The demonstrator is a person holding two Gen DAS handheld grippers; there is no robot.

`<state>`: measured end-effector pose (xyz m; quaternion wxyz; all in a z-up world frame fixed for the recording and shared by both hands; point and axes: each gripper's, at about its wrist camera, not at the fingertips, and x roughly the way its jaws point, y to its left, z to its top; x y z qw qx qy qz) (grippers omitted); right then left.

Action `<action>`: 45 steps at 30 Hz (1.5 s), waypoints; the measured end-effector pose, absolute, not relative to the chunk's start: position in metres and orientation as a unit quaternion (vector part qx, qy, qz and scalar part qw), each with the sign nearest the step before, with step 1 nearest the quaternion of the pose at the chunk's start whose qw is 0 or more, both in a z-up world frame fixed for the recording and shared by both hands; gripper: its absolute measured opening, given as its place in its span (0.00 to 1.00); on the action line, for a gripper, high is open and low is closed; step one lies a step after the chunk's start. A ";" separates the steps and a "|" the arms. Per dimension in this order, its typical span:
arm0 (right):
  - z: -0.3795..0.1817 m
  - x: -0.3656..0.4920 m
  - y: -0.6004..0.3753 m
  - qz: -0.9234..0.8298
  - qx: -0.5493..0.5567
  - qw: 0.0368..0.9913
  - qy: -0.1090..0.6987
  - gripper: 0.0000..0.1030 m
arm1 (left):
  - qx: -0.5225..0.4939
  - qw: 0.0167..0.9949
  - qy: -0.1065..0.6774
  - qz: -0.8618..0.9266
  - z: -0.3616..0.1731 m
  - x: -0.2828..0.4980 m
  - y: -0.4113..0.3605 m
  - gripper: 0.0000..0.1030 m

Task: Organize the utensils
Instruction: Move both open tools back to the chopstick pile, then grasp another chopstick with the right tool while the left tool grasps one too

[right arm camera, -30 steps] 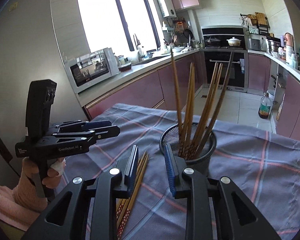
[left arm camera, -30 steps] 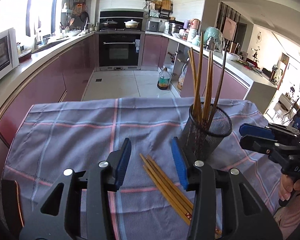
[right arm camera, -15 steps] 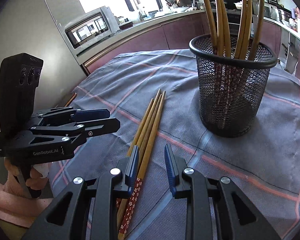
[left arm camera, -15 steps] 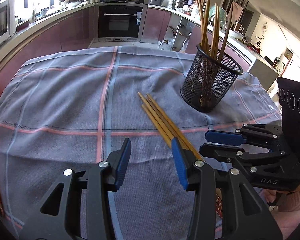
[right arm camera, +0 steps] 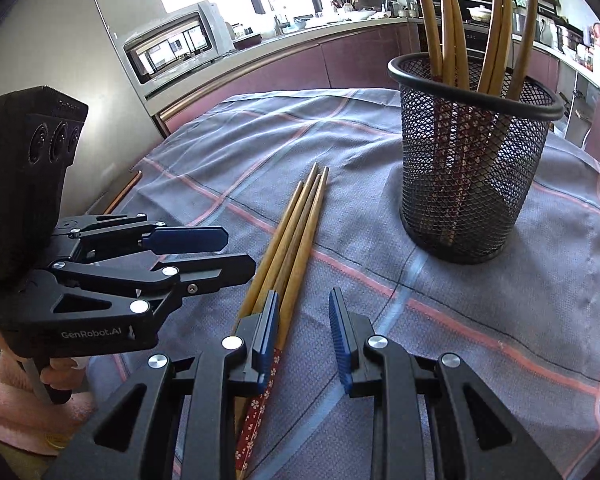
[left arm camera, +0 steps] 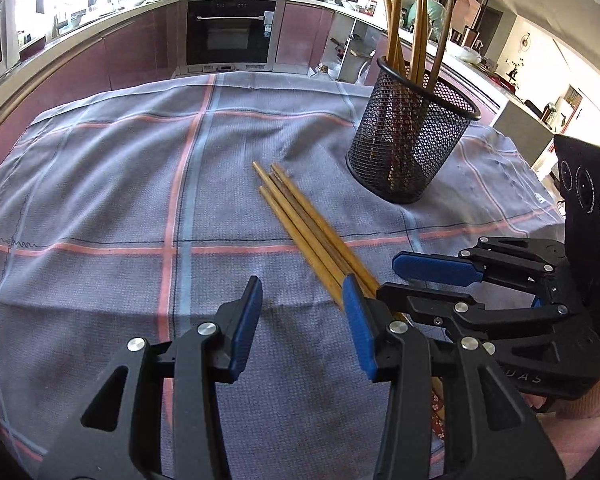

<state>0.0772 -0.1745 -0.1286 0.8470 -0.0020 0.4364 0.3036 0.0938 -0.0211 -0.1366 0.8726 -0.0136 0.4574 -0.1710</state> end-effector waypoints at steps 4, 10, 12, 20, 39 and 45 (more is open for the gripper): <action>-0.129 0.078 -0.174 0.300 -0.007 0.848 0.437 0.24 | -0.011 0.870 0.461 -0.173 -0.139 0.096 -0.025 0.40; -0.128 0.077 -0.176 0.293 -0.014 0.851 0.436 0.24 | -0.001 0.870 0.462 -0.171 -0.143 0.099 -0.030 0.40; -0.128 0.077 -0.177 0.290 -0.016 0.852 0.436 0.24 | 0.002 0.870 0.462 -0.171 -0.143 0.099 -0.030 0.40; -0.128 0.078 -0.178 0.287 -0.013 0.852 0.437 0.24 | 0.011 0.868 0.465 -0.173 -0.144 0.101 -0.028 0.32; -0.128 0.095 -0.155 0.277 -0.048 0.859 0.429 0.24 | 0.015 0.868 0.467 -0.171 -0.146 0.113 -0.026 0.16; -0.128 0.103 -0.149 0.268 -0.056 0.860 0.429 0.18 | 0.020 0.868 0.468 -0.165 -0.147 0.116 -0.026 0.17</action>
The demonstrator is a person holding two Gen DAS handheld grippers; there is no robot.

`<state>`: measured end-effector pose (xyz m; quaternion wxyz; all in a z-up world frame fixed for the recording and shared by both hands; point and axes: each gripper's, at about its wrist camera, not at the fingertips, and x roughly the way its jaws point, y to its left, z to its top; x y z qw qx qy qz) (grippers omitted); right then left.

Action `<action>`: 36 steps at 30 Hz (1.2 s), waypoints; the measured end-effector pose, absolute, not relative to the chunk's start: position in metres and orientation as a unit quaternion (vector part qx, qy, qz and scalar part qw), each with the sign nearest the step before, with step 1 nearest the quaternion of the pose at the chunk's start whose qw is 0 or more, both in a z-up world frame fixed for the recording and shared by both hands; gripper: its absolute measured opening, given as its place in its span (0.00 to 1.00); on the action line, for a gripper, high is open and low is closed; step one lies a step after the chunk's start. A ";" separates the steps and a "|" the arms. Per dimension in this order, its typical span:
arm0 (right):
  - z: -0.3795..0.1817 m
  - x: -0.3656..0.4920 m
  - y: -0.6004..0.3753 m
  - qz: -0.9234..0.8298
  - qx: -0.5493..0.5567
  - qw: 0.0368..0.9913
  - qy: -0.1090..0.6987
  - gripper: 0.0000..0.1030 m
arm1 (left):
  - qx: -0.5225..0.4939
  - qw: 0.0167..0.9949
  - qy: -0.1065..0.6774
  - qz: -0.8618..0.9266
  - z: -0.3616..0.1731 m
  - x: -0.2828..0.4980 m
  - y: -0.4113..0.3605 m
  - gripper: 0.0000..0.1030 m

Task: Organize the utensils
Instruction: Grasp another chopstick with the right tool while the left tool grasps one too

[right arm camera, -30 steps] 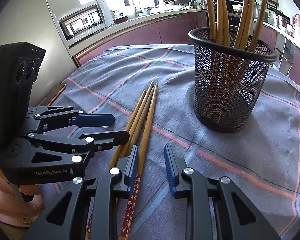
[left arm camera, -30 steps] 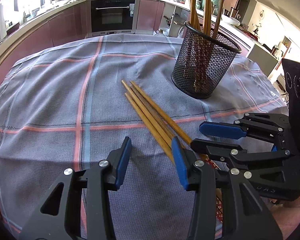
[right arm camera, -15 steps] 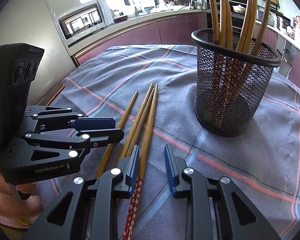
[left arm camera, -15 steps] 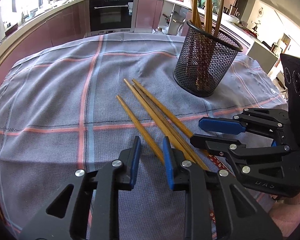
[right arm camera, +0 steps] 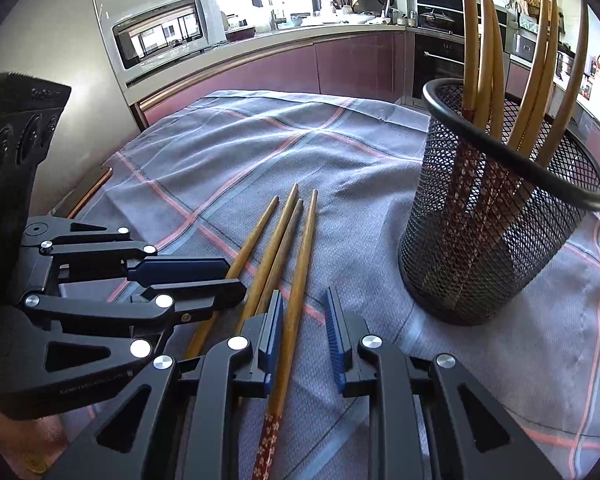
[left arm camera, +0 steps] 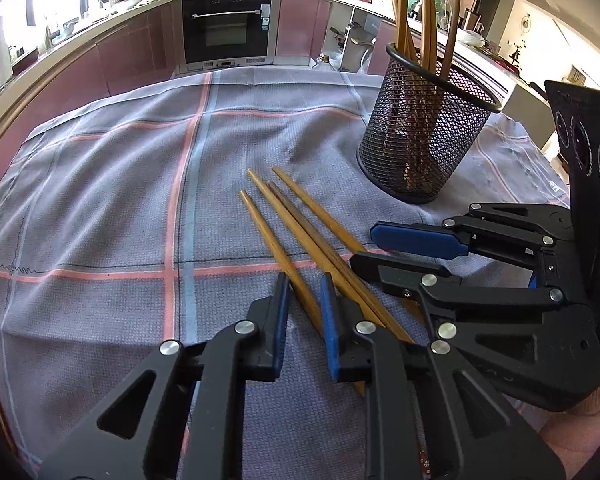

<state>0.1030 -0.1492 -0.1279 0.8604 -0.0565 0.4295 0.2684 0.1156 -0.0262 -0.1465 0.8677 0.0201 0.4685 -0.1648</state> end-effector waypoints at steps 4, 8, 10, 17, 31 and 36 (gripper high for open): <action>-0.128 0.106 -0.145 0.265 -0.066 0.861 0.429 0.15 | 0.023 0.868 0.469 -0.164 -0.147 0.118 -0.027 0.17; -0.128 0.108 -0.146 0.267 -0.058 0.860 0.431 0.08 | 0.022 0.869 0.468 -0.156 -0.148 0.120 -0.029 0.16; -0.129 0.109 -0.149 0.267 -0.045 0.860 0.433 0.06 | 0.021 0.870 0.468 -0.153 -0.148 0.121 -0.030 0.15; -0.129 0.110 -0.157 0.270 -0.020 0.857 0.437 0.05 | 0.012 0.873 0.467 -0.141 -0.148 0.120 -0.028 0.13; -0.110 0.099 -0.175 0.294 0.009 0.860 0.417 0.05 | 0.001 0.876 0.466 -0.124 -0.145 0.114 -0.017 0.07; -0.106 0.095 -0.179 0.299 0.012 0.860 0.413 0.05 | 0.005 0.873 0.472 -0.123 -0.147 0.115 -0.015 0.08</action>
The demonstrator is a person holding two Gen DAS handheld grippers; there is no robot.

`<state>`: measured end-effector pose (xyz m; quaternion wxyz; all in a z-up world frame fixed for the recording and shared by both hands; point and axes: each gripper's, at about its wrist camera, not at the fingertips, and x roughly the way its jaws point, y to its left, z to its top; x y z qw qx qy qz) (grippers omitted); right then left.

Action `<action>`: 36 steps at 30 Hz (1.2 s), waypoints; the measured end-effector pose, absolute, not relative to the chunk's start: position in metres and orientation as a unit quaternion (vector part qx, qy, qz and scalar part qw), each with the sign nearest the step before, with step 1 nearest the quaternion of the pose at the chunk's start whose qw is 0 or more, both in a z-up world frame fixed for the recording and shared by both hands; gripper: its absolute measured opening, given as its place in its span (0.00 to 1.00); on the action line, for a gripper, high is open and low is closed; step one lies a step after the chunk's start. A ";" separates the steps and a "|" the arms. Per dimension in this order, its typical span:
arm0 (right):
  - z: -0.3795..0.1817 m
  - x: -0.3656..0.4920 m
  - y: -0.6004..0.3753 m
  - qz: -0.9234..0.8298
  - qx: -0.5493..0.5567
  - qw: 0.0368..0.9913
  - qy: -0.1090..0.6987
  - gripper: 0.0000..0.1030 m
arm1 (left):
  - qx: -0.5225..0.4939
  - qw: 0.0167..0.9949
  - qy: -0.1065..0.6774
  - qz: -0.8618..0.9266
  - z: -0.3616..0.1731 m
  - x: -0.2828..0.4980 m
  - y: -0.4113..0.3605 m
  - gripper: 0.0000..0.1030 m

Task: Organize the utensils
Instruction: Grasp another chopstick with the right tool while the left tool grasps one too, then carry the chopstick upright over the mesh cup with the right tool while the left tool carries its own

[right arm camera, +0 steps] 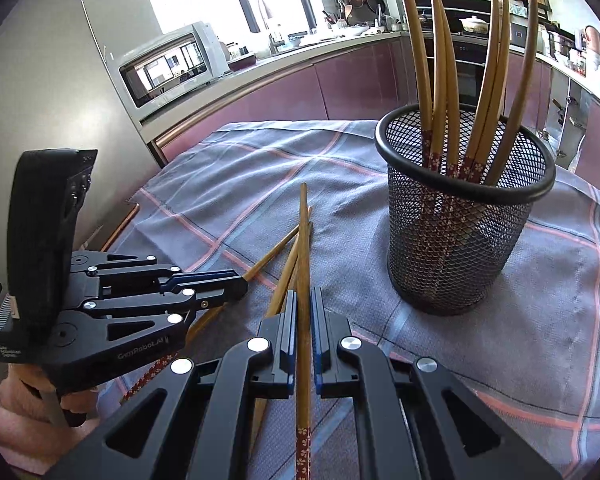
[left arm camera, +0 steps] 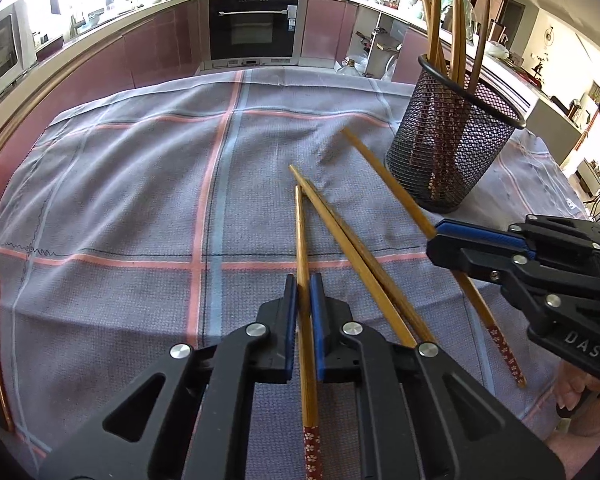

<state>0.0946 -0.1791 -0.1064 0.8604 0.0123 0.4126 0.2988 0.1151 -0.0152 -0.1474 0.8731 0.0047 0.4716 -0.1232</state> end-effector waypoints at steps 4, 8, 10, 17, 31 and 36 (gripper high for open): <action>-0.105 0.094 -0.179 0.301 0.012 0.861 0.411 0.05 | 0.019 0.873 0.471 -0.124 -0.148 0.117 -0.019 0.10; -0.103 0.091 -0.180 0.305 0.013 0.860 0.408 0.05 | 0.022 0.876 0.468 -0.118 -0.148 0.119 -0.021 0.08; -0.101 0.090 -0.182 0.308 0.014 0.861 0.404 0.05 | 0.023 0.877 0.466 -0.114 -0.148 0.118 -0.022 0.08; -0.091 0.082 -0.188 0.312 0.017 0.867 0.388 0.05 | 0.012 0.879 0.463 -0.109 -0.144 0.115 -0.019 0.07; -0.063 0.070 -0.215 0.306 0.032 0.887 0.345 0.05 | -0.011 0.898 0.415 -0.144 -0.099 0.092 -0.015 0.07; -0.051 0.067 -0.227 0.300 0.040 0.895 0.327 0.05 | -0.030 0.900 0.397 -0.175 -0.079 0.083 -0.013 0.07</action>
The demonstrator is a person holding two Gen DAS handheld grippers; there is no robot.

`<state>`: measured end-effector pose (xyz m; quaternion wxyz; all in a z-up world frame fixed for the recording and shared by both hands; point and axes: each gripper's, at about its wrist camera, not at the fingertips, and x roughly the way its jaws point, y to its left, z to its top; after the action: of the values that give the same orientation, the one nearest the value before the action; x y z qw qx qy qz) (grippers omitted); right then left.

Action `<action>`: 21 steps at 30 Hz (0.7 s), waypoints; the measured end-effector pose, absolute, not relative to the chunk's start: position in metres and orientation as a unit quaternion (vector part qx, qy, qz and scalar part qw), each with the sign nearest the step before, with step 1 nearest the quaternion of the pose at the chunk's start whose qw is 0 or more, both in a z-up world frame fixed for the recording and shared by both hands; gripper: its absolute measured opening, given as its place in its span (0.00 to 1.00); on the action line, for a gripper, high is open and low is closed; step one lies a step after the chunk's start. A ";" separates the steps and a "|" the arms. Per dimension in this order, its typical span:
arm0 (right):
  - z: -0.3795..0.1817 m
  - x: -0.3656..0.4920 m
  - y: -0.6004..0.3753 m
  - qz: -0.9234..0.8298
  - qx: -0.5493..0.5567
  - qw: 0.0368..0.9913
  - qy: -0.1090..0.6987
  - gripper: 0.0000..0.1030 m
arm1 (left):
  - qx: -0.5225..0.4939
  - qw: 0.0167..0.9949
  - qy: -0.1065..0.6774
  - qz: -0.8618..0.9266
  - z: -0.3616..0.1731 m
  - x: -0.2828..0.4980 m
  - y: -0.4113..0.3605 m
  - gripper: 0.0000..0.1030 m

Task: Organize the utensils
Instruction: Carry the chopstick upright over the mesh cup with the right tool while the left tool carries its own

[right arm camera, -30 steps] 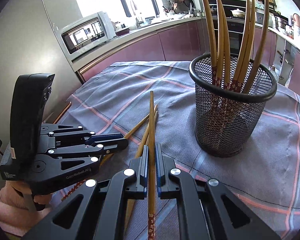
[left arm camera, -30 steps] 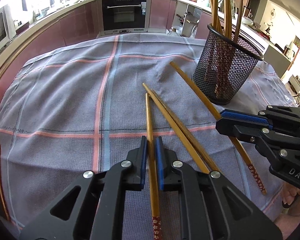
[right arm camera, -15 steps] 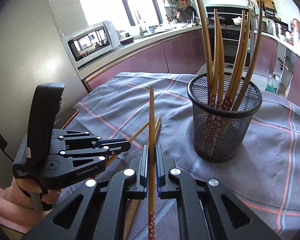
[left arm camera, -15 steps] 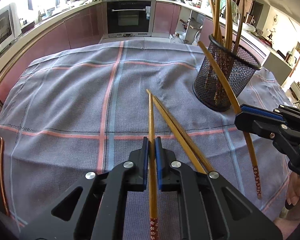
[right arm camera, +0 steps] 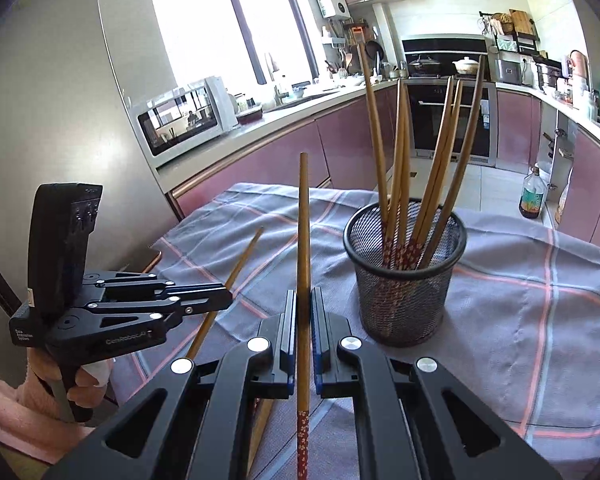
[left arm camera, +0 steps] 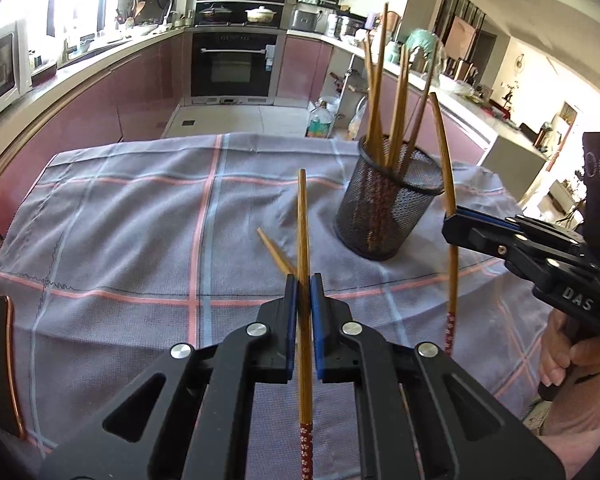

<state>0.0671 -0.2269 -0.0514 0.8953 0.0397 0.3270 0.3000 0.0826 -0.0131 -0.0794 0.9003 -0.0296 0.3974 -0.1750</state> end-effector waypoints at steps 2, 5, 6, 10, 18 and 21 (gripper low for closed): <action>-0.047 0.067 -0.232 0.297 0.044 0.899 0.319 0.05 | -0.035 0.902 0.388 -0.185 -0.070 0.079 -0.012 0.07; -0.040 0.065 -0.242 0.293 0.049 0.904 0.308 0.05 | -0.039 0.907 0.371 -0.196 -0.056 0.074 -0.013 0.07; -0.038 0.066 -0.243 0.291 0.050 0.905 0.305 0.05 | -0.040 0.908 0.366 -0.201 -0.052 0.072 -0.013 0.07; -0.031 0.066 -0.248 0.287 0.055 0.911 0.293 0.05 | -0.043 0.913 0.346 -0.213 -0.035 0.066 -0.014 0.07; -0.015 0.067 -0.255 0.282 0.054 0.919 0.271 0.05 | -0.065 0.918 0.310 -0.240 -0.005 0.058 -0.012 0.07; -0.009 0.067 -0.258 0.281 0.057 0.922 0.262 0.05 | -0.071 0.921 0.294 -0.245 0.007 0.057 -0.011 0.07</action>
<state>0.0673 -0.2585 -0.0094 0.9216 0.0569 0.2617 0.2808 0.0570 -0.0111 0.0075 0.9212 -0.0707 0.2937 -0.2451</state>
